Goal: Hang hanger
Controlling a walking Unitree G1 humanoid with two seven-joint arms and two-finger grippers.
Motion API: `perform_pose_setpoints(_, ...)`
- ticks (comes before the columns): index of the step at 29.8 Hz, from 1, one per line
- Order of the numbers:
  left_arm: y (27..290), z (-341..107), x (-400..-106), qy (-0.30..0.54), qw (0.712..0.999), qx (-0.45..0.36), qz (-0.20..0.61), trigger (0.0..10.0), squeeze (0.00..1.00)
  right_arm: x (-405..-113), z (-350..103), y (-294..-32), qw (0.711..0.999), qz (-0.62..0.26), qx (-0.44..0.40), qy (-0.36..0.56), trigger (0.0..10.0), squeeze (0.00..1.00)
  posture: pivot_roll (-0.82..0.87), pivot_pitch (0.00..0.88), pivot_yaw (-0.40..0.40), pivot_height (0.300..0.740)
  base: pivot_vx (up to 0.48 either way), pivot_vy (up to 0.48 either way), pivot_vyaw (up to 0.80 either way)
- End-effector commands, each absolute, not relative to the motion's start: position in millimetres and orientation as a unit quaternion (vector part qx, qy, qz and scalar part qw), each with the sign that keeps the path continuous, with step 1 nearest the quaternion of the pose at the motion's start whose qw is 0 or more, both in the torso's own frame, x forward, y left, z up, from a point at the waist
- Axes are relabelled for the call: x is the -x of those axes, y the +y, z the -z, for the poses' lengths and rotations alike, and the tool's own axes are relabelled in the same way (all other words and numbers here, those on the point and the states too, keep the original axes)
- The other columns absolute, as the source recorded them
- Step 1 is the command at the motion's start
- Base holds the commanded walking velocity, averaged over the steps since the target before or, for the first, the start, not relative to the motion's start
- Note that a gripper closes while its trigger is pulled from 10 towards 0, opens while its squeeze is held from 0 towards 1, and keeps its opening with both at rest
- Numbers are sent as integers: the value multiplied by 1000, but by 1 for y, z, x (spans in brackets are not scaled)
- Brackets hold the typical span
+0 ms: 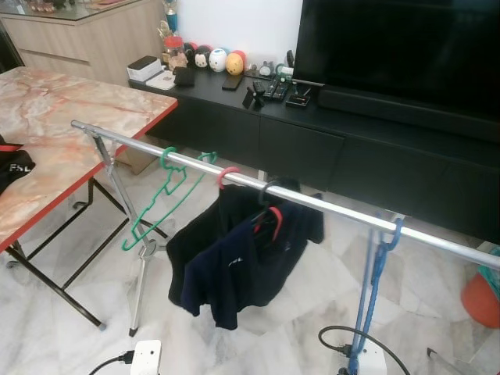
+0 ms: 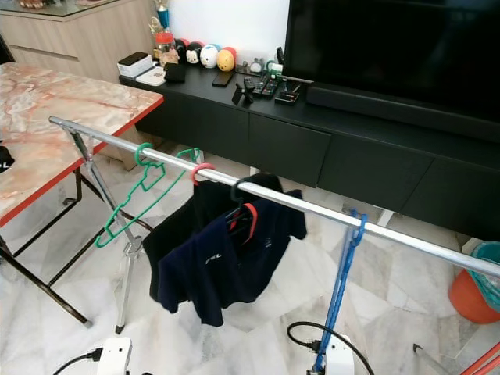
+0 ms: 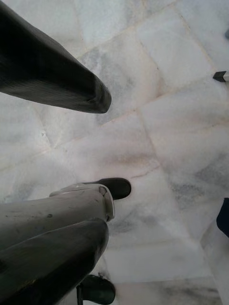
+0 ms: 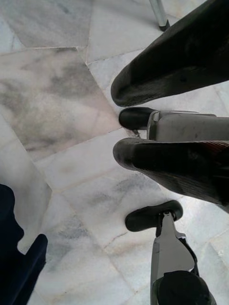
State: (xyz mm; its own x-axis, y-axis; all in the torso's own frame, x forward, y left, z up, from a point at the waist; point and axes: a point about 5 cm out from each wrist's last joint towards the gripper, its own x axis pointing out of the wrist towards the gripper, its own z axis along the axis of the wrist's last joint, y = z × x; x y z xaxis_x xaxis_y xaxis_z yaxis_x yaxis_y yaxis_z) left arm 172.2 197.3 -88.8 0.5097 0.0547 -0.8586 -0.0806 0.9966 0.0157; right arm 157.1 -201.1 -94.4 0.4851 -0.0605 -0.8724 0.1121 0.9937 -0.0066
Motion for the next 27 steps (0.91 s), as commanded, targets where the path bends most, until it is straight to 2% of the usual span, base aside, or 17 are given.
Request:
perform_pose_setpoints(1, 198, 89, -171, 500, 865, 14, -41, 10000, 0, -154, 95, -204, 857, 53, -20, 512, 10000, 0, -64, 0, 17, 740, 0, 300, 0)
perform_pose_setpoints(27, 198, 88, -174, 498, 866, 12, -37, 10000, 0, -159, 94, -202, 860, 61, -32, 506, 10000, 0, -63, 0, 19, 740, 0, 341, 0)
